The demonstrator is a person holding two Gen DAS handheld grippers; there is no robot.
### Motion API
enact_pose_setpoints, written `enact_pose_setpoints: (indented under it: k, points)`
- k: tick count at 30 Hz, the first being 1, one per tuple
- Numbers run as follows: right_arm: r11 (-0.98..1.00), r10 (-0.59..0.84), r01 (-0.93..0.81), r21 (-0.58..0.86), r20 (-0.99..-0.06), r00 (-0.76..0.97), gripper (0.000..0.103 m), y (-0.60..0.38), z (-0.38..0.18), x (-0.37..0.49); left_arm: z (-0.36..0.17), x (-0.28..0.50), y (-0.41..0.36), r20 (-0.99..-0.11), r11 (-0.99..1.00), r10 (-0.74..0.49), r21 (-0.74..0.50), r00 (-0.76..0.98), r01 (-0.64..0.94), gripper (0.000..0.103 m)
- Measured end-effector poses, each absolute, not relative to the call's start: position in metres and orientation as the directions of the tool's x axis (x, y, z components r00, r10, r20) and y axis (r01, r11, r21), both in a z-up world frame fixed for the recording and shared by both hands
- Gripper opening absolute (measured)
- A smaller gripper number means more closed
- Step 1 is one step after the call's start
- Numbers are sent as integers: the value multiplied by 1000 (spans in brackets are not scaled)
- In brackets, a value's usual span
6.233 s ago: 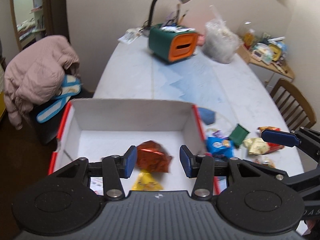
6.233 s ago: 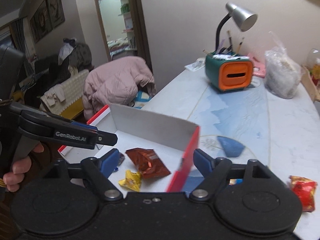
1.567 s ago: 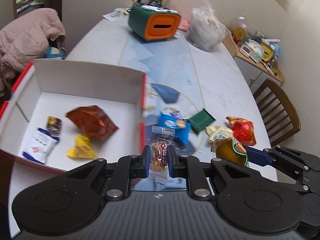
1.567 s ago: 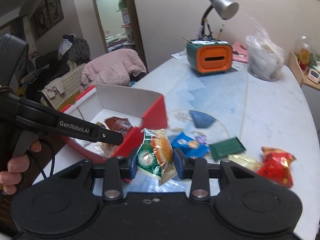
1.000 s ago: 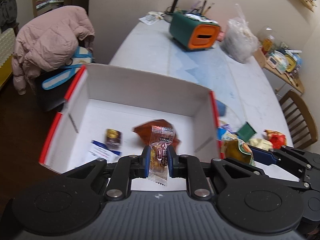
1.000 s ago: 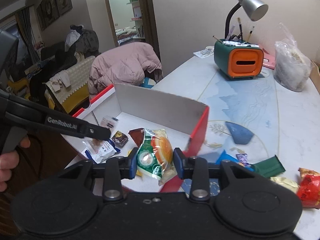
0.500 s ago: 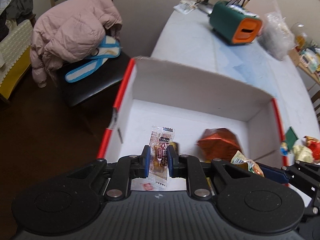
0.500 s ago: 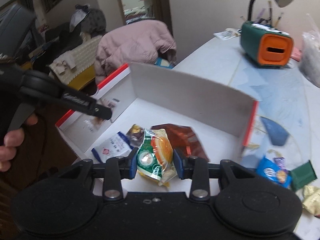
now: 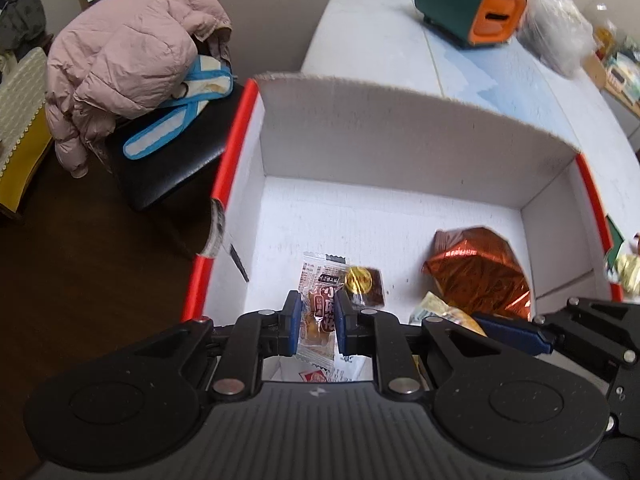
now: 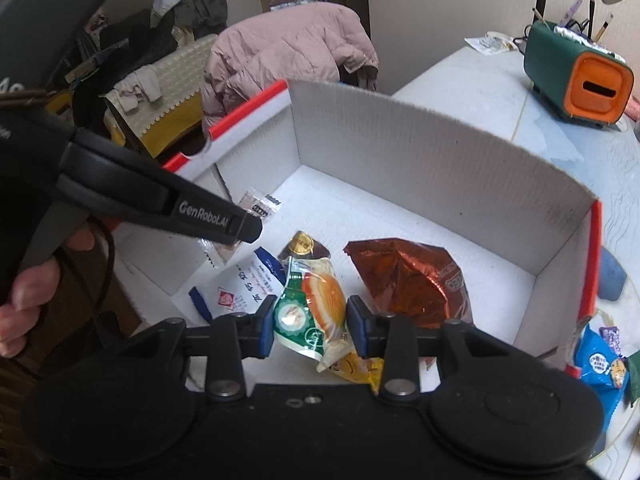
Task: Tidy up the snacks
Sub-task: 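Carry the snack stick and round pastry into the red box and open both grippers, then move both open grippers back over the remaining snacks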
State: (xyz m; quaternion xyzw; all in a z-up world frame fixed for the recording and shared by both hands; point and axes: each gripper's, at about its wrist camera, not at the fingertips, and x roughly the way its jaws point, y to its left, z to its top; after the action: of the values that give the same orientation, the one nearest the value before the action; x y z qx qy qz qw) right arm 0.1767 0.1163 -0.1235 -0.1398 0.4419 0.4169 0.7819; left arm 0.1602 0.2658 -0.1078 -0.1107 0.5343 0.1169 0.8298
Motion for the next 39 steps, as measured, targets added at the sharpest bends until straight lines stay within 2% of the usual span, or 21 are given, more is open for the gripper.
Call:
enact_pose_setpoints:
  k: [6, 12, 19, 27, 31, 39]
  points:
    - [627, 520, -759, 174, -819, 242, 35, 117, -131, 182, -112, 162, 264, -920, 956, 81, -37, 384, -291, 17]
    - [634, 523, -749, 191, -820, 234, 36, 115, -133, 182, -117, 165, 255, -927, 966, 133, 42, 350, -256, 17]
    - [639, 537, -742, 202, -808, 242, 38, 107, -127, 180, -114, 163, 256, -928, 965, 123, 28, 351, -262, 17]
    - [664, 556, -714, 222, -785, 273, 54, 88, -115, 178, -110, 154, 258, -922, 960, 90, -20, 376, -281, 21]
    - [670, 568, -707, 224, -769, 295, 58, 77, -106, 174, -104, 146, 258, -914, 955, 72, -52, 399, -293, 26]
    - [675, 597, -698, 238, -732, 329, 67, 55, -85, 167, -82, 134, 247, -883, 957, 54, -86, 466, -276, 27]
